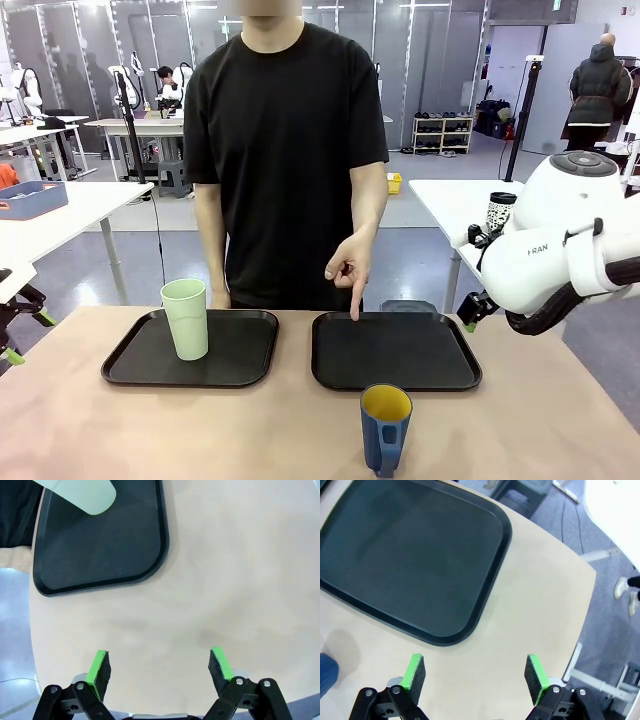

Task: Sort and store the cups by type.
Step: Pick up the Handle plastic cup and place it into the empty Flat Tray.

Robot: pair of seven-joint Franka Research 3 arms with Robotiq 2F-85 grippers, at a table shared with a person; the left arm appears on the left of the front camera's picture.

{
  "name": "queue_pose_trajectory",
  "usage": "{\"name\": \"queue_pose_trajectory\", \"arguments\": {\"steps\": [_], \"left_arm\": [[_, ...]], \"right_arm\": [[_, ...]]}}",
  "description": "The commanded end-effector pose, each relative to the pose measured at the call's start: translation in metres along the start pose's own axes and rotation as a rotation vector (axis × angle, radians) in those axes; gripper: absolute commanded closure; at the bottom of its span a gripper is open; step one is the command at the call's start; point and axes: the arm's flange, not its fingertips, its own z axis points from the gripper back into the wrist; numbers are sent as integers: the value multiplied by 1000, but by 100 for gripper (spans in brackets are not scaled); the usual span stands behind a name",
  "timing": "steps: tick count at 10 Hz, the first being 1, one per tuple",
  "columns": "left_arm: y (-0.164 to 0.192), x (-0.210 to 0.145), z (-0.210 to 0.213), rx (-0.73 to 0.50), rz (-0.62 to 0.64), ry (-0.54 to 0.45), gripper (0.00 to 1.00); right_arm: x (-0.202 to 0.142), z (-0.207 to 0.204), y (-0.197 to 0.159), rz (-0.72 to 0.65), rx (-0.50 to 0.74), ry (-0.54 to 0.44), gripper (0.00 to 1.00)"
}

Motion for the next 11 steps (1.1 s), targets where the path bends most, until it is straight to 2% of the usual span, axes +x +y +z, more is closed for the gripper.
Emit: {"name": "queue_pose_trajectory", "arguments": {"steps": [1,3,4,7,9,11], "left_arm": [[-1,0,2,4,-11,0,0],[-1,0,2,4,-11,0,0],[-1,0,2,4,-11,0,0],[-1,0,2,4,-11,0,0],[-1,0,2,4,-11,0,0],[-1,0,2,4,-11,0,0]], "right_arm": [[-1,17,1,188,58,-37,0],[1,39,3,441,30,-18,0],[2,45,2,537,9,30,0],[12,46,-11,784,-67,90,0],[13,40,-18,878,-69,65,0],[10,37,-20,867,-79,108,0]]}}
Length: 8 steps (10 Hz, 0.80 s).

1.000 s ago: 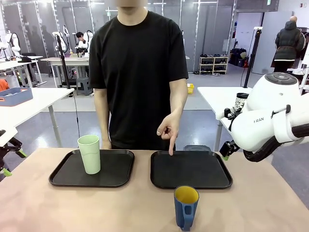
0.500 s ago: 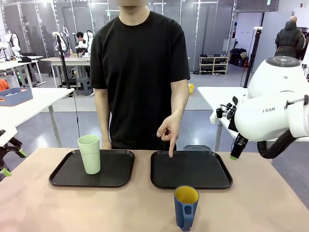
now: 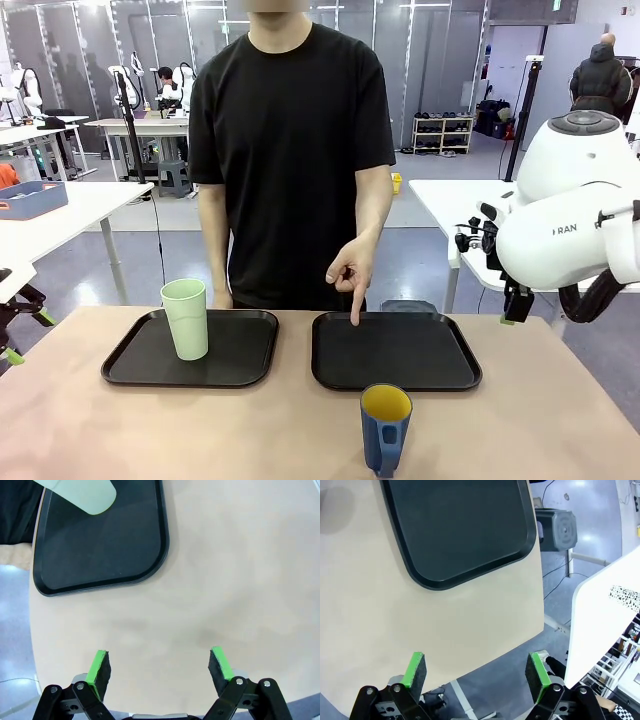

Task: Sort and store the cups by type.
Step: Pick up the Handle plastic cup and place it into the empty Flat Tray.

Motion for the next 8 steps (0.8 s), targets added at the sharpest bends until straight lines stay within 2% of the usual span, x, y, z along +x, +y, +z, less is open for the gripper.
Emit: {"name": "queue_pose_trajectory", "arguments": {"steps": [1,5,6,8], "left_arm": [[-1,0,2,4,-11,0,0],[-1,0,2,4,-11,0,0],[-1,0,2,4,-11,0,0],[-1,0,2,4,-11,0,0]], "right_arm": [[1,3,0,-6,-2,-5,0],[1,1,0,2,-1,0,0],[-5,-6,12,80,78,-21,0],[-16,-12,37,100,134,-30,0]]}}
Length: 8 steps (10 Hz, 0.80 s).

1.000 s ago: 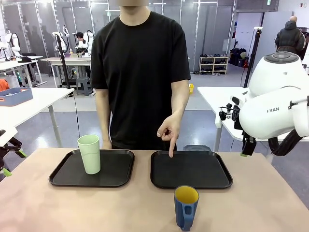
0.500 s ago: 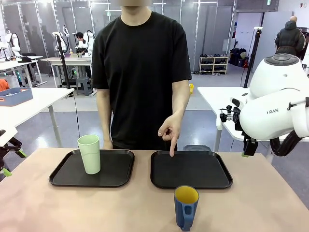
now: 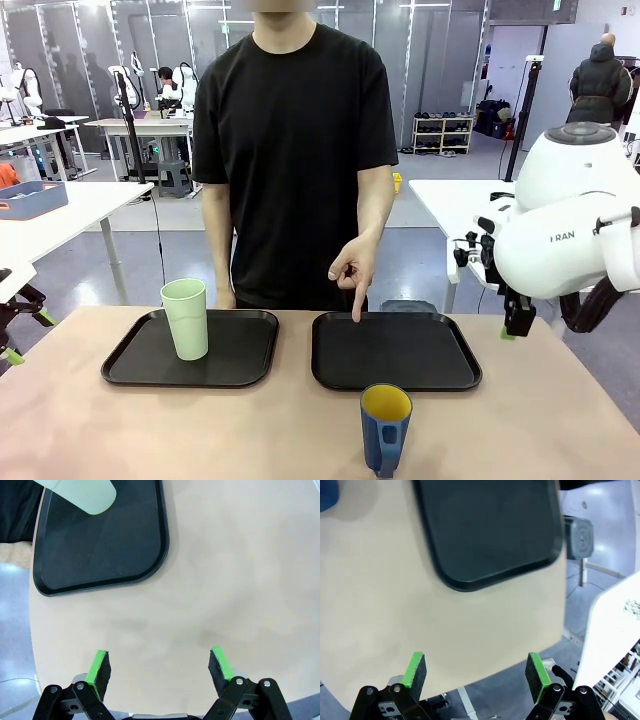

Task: Sort and store the cups by type.
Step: Pick up the Handle plastic cup and place it into the empty Flat Tray.

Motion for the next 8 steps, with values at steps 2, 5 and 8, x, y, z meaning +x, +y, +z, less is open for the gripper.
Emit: {"name": "queue_pose_trajectory", "arguments": {"steps": [2,5,8], "left_arm": [[-1,0,2,4,-11,0,0],[-1,0,2,4,-11,0,0],[-1,0,2,4,-11,0,0]], "right_arm": [[-17,-3,41,53,93,-86,0],[-14,-22,77,80,188,-130,0],[-8,-33,101,116,271,-170,0]]}}
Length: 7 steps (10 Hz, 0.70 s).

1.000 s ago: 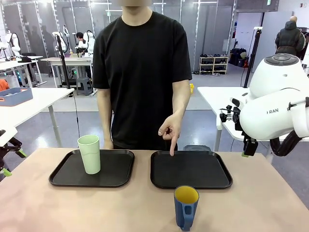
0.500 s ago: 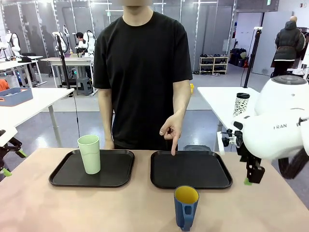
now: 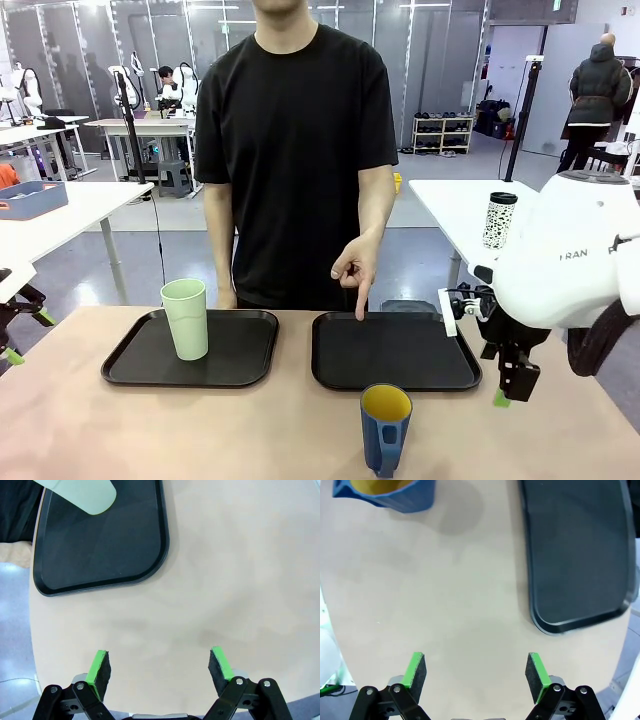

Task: Sort and store the cups by type.
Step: Pick up the Handle plastic cup and place it into the empty Flat Tray.

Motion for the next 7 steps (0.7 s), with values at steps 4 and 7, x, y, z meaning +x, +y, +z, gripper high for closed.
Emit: {"name": "queue_pose_trajectory", "arguments": {"steps": [4,7], "left_arm": [[-1,0,1,4,-11,0,0],[-1,0,1,4,-11,0,0]], "right_arm": [[-7,-34,34,55,140,-211,0],[-8,-51,43,50,201,-281,0]]}}
